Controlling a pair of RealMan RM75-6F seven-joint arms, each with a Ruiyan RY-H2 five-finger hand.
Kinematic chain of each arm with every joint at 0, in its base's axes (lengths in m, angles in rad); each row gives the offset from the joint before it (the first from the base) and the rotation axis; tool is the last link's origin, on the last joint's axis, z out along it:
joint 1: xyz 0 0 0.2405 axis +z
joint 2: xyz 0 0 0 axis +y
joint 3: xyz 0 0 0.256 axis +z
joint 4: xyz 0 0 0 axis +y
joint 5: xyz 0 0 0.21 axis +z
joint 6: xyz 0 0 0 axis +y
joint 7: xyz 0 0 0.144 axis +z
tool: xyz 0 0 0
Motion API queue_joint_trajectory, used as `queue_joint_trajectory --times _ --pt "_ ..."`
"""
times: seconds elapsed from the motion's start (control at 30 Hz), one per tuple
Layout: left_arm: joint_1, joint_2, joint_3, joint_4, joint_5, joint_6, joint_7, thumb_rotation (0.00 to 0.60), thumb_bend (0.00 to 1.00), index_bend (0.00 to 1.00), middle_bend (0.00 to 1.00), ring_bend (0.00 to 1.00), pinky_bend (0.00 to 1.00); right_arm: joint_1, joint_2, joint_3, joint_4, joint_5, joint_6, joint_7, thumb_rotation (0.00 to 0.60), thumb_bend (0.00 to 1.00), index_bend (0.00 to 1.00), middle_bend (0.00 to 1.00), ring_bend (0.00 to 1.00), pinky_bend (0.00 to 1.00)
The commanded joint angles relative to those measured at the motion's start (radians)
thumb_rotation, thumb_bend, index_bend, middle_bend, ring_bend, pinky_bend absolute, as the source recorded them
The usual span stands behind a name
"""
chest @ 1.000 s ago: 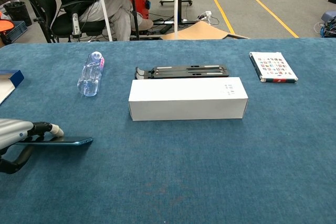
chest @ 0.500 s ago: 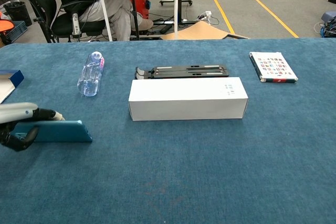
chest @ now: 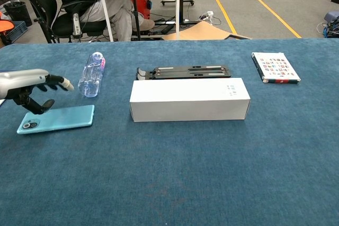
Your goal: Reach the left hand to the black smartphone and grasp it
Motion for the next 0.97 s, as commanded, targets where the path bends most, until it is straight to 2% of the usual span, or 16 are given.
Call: queue_joint_trajectory --times 0.03,0.17,0.23,0.33,0.4,0.47,0.53,0.57,0.73,0.97 --pt "0.066 0.027 0.009 -0.005 0.232 0.082 -0.168 0.600 0.68 0.17 0.08 0.06 0.08 0.000 0.001 0.000 -0.003 -0.003 0.002 0.000 0.600 0.00 0.00 0.00 0.00 0.00" --pt "0.103 0.078 0.025 -0.040 0.368 0.155 -0.244 0.600 0.68 0.17 0.08 0.06 0.08 -0.002 0.005 0.001 -0.009 -0.007 0.010 0.005 0.600 0.00 0.00 0.00 0.00 0.00" --pt "0.130 0.123 0.031 -0.074 0.445 0.227 -0.269 0.600 0.68 0.17 0.08 0.06 0.08 -0.004 0.008 0.001 -0.012 -0.009 0.013 0.010 0.600 0.00 0.00 0.00 0.00 0.00" --pt "0.167 0.168 0.038 -0.097 0.520 0.321 -0.275 0.600 0.66 0.12 0.03 0.02 0.06 -0.005 0.010 0.000 -0.013 -0.011 0.015 0.016 0.600 0.00 0.00 0.00 0.00 0.00" --pt "0.202 0.201 0.035 -0.117 0.545 0.401 -0.248 0.600 0.55 0.04 0.00 0.00 0.02 -0.005 0.012 0.000 -0.016 -0.015 0.017 0.020 0.600 0.00 0.00 0.00 0.00 0.00" --pt "0.238 0.237 0.031 -0.153 0.531 0.463 -0.180 0.600 0.33 0.00 0.00 0.00 0.00 -0.006 0.014 -0.001 -0.018 -0.020 0.021 0.023 0.600 0.00 0.00 0.00 0.00 0.00" --pt "0.275 0.277 0.033 -0.200 0.524 0.521 -0.130 0.600 0.14 0.00 0.00 0.00 0.00 -0.007 0.015 -0.002 -0.021 -0.025 0.024 0.025 0.600 0.00 0.00 0.00 0.00 0.00" --pt "0.287 0.290 0.036 -0.216 0.528 0.535 -0.128 0.600 0.07 0.00 0.00 0.00 0.00 -0.007 0.015 -0.002 -0.022 -0.026 0.025 0.025 0.600 0.00 0.00 0.00 0.00 0.00" --pt "0.360 0.362 0.082 -0.243 0.584 0.591 -0.201 0.600 0.05 0.00 0.00 0.00 0.00 -0.005 0.014 -0.006 -0.026 -0.035 0.025 0.020 0.600 0.00 0.00 0.00 0.00 0.00" --pt "0.434 0.381 0.122 -0.210 0.613 0.642 -0.257 0.600 0.05 0.00 0.00 0.00 0.00 -0.003 0.013 -0.007 -0.034 -0.045 0.029 0.015 0.600 0.00 0.00 0.00 0.00 0.00"
